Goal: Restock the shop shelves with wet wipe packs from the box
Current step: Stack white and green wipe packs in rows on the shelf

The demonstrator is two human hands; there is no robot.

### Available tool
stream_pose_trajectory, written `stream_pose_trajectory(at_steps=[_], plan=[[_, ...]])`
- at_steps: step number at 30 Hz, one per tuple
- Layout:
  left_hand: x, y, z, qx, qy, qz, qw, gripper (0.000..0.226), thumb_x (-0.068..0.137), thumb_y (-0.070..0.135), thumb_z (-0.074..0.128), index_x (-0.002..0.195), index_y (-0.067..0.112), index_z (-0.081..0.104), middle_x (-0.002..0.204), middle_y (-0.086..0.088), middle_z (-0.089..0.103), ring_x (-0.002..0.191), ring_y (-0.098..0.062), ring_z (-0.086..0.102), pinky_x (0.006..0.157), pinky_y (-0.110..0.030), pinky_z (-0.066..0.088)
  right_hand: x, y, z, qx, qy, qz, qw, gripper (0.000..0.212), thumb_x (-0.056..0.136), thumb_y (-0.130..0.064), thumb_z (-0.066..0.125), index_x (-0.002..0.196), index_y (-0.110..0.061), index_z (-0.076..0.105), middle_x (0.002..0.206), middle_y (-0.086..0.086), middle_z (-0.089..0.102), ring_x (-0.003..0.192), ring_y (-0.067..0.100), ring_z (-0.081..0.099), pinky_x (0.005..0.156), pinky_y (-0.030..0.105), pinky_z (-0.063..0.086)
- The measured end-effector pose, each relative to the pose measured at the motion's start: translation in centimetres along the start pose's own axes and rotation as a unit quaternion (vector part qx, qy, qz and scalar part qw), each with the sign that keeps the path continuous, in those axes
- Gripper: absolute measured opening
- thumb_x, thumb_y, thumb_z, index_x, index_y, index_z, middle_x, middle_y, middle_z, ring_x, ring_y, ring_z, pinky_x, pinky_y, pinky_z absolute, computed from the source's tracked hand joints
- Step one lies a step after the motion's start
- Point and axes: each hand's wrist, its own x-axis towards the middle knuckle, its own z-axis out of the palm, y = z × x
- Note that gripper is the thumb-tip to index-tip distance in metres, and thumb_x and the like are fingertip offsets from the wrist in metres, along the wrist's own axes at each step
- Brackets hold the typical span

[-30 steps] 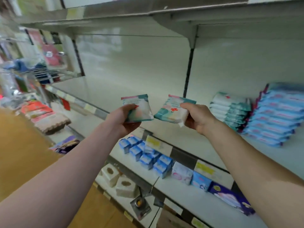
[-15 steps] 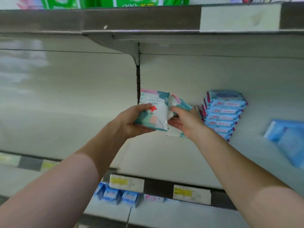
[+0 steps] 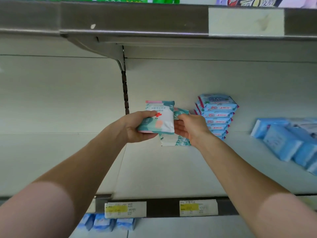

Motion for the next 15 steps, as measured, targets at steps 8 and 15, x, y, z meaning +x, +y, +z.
stream_pose_trajectory(at_steps=[8,15], plan=[[3.0,2.2,2.7,0.023,0.053,0.068,0.996,0.003,0.091,0.004,0.06,0.092,0.006,0.057,0.07,-0.009,0.071,0.052,-0.017,0.068,0.05,-0.029,0.056,1.5,-1.1,-2.8,-0.072,-0.014,0.0,0.997,0.012,0.087,-0.009,0.058,0.075,-0.008,0.059,0.077,0.006,0.067,0.071,0.017,0.068,0.067,0.029,0.056],[6.2,3.0,4.4,0.093,0.125,0.106,0.982,0.008,0.085,0.001,0.068,0.084,0.005,0.061,0.09,-0.011,0.068,0.051,-0.014,0.066,0.052,-0.028,0.057,3.6,-1.4,-4.8,-0.176,-0.005,0.001,0.984,0.017,0.092,-0.009,0.054,0.078,-0.006,0.063,0.069,0.008,0.068,0.054,0.015,0.064,0.044,0.018,0.05]])
